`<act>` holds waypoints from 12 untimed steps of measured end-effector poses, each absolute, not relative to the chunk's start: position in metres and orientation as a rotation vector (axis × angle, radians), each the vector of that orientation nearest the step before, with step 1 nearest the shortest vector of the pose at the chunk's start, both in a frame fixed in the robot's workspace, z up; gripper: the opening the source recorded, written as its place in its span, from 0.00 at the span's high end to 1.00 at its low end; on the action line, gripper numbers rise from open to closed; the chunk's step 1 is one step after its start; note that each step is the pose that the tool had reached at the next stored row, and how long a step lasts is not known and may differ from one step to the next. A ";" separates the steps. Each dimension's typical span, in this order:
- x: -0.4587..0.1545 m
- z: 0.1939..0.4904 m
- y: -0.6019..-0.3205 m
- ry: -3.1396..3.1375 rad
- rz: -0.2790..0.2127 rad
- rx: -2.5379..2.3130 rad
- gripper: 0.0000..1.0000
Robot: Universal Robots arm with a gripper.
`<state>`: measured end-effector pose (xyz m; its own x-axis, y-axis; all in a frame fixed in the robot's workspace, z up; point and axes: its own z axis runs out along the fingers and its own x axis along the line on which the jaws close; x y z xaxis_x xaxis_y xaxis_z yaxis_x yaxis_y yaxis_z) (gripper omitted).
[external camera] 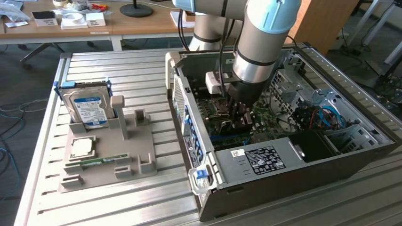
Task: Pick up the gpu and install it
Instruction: 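Insert the gpu into the slot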
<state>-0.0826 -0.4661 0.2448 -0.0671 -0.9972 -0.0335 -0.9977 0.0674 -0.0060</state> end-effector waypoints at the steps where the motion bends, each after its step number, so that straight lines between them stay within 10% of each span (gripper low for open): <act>1: -0.083 0.245 -0.466 2.274 0.029 -2.126 0.73; 12: -0.083 0.243 -0.466 2.274 0.028 -2.126 0.73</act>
